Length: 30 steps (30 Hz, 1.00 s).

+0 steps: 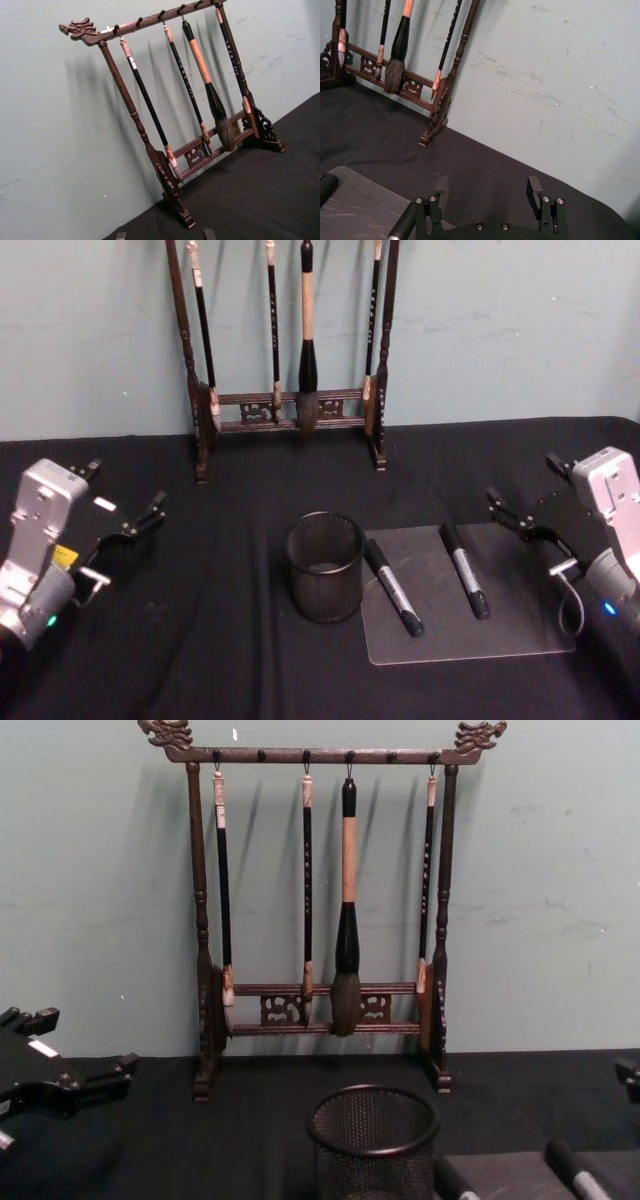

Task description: Pick up the water-based marker from the table and place it into the pen holder.

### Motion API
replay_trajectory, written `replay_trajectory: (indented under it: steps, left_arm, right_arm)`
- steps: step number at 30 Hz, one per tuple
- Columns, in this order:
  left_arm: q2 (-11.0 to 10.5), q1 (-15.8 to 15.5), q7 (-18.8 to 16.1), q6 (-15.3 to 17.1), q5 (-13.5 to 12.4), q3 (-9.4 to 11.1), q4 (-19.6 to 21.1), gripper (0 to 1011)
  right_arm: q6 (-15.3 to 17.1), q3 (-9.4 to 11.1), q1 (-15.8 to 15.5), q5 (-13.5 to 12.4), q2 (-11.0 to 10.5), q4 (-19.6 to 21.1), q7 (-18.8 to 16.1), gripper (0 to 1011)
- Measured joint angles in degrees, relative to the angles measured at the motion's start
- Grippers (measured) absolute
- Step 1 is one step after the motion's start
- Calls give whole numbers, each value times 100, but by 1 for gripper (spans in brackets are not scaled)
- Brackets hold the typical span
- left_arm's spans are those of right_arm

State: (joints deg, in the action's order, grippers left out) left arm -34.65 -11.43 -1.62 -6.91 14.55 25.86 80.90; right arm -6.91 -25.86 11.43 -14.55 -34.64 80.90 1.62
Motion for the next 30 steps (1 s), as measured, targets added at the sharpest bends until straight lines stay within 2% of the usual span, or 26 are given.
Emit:
replay_trajectory:
  steps: [30]
  left_arm:
    - [0, 0, 0, 0, 0, 0, 0, 1001]
  right_arm:
    - [0, 0, 0, 0, 0, 0, 0, 1002]
